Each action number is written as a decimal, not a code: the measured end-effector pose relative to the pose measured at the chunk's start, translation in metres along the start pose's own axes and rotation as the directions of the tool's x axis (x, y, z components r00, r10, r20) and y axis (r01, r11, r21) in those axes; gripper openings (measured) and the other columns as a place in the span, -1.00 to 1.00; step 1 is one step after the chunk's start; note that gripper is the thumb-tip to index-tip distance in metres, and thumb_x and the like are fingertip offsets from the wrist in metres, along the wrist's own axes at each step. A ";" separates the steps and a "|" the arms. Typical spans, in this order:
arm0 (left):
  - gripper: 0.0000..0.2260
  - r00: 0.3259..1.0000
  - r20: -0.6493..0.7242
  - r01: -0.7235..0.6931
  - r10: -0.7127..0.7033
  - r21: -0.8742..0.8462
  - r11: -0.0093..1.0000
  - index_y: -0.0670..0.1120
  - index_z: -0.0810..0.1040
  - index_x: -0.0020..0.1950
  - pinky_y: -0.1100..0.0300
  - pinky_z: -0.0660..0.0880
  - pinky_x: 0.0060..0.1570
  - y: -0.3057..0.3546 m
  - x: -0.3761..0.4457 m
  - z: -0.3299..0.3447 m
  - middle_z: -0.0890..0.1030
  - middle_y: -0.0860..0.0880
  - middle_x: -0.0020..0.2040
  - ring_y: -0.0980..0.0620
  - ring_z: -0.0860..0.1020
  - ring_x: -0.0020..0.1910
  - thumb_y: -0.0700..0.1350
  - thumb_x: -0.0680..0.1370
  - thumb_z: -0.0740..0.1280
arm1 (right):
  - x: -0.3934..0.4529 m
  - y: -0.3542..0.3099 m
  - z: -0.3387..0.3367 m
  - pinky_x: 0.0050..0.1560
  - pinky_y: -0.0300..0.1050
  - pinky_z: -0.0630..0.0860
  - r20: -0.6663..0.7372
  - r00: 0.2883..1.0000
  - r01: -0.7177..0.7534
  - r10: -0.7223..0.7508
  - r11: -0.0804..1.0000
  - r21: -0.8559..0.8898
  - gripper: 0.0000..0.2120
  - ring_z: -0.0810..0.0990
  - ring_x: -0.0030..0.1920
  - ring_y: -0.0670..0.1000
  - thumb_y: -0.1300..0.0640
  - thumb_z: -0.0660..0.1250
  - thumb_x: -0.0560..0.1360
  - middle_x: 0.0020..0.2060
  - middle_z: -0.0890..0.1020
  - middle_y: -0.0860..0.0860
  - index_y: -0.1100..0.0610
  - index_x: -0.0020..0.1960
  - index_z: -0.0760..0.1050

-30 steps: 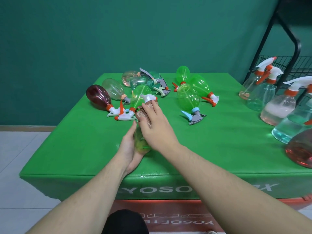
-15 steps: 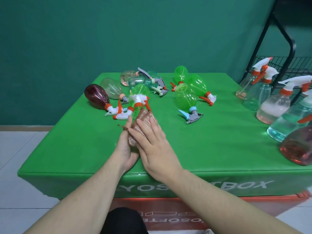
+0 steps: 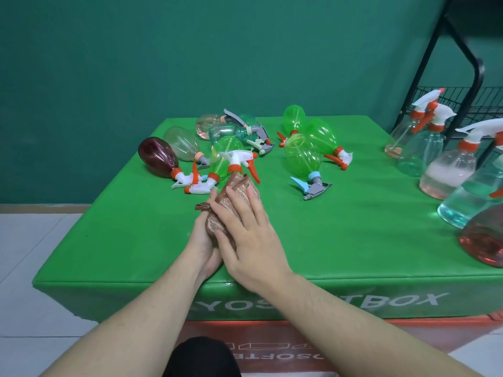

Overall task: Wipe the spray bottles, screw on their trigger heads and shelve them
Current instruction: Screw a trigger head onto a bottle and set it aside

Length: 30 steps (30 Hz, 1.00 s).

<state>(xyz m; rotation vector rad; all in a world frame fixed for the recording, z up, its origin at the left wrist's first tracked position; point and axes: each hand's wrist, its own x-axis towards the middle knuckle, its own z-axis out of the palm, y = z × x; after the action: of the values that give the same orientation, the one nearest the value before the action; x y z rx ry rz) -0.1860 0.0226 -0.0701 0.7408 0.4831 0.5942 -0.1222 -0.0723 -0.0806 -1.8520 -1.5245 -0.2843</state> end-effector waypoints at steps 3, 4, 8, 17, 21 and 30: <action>-0.59 1.000 0.001 -0.027 0.027 -0.011 1.000 -0.16 0.55 0.42 -0.06 0.40 0.47 -0.001 0.003 -0.001 0.61 -0.20 0.35 -0.16 0.54 0.40 0.05 0.73 0.13 | 0.012 0.004 -0.002 0.55 0.21 0.16 -0.008 1.000 -0.005 0.005 1.000 -0.003 -0.53 -0.03 0.63 0.07 -0.07 0.16 0.64 0.59 0.22 -0.06 -0.11 0.54 0.33; -0.62 0.999 0.009 -0.037 0.037 -0.017 0.999 -0.14 0.56 0.41 -0.03 0.43 0.44 -0.002 0.003 -0.001 0.62 -0.18 0.35 -0.13 0.56 0.38 0.01 0.74 0.12 | 0.016 0.005 -0.002 0.55 0.21 0.17 -0.007 1.000 -0.008 0.008 1.000 -0.005 -0.53 -0.02 0.63 0.07 -0.07 0.17 0.63 0.59 0.22 -0.06 -0.12 0.53 0.34; -0.65 0.999 0.021 -0.029 0.030 -0.044 0.999 -0.11 0.63 0.30 0.08 0.65 0.13 0.001 0.001 0.001 0.68 -0.12 0.26 -0.02 0.68 0.18 -0.04 0.73 0.11 | 0.038 0.006 -0.009 0.58 0.10 0.14 0.023 0.996 -0.092 0.091 0.995 0.049 -0.54 0.03 0.62 0.07 -0.09 0.17 0.63 0.60 0.20 -0.03 -0.10 0.52 0.37; -0.62 0.999 0.040 0.002 0.001 -0.056 0.998 -0.06 0.74 0.15 -0.09 0.49 0.27 0.004 -0.001 -0.001 0.69 -0.13 0.21 -0.10 0.69 0.09 0.07 0.69 0.17 | 0.058 0.005 -0.009 0.54 0.02 0.21 0.102 0.947 -0.321 0.305 0.895 0.310 -0.57 0.23 0.55 0.02 -0.09 0.13 0.67 0.58 0.23 -0.07 -0.08 0.53 0.32; -0.61 1.000 -0.003 -0.023 0.023 -0.072 0.997 -0.10 0.67 0.22 0.01 0.65 0.06 0.005 -0.003 0.002 0.70 -0.13 0.20 -0.08 0.71 0.11 0.08 0.72 0.14 | 0.039 0.004 -0.006 0.57 -0.02 0.13 0.107 0.968 -0.246 0.226 0.937 0.247 -0.54 0.13 0.58 0.00 -0.05 0.03 0.71 0.60 0.17 0.00 -0.02 0.59 0.21; -0.40 0.998 -0.046 -0.050 0.049 -0.008 0.999 -0.11 0.79 0.02 -0.02 0.50 0.32 0.002 -0.008 0.010 0.70 -0.18 0.19 -0.11 0.68 0.19 0.29 0.66 0.12 | -0.002 0.009 0.003 0.58 0.21 0.04 0.086 0.996 -0.048 0.038 0.992 0.114 -0.54 -0.17 0.63 0.07 -0.03 0.03 0.70 0.64 -0.03 -0.04 -0.13 0.60 0.17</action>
<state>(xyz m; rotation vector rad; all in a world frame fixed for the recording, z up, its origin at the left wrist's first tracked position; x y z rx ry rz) -0.1868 0.0144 -0.0606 0.7336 0.5056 0.6604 -0.1155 -0.0724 -0.0878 -1.8221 -1.5224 -0.0962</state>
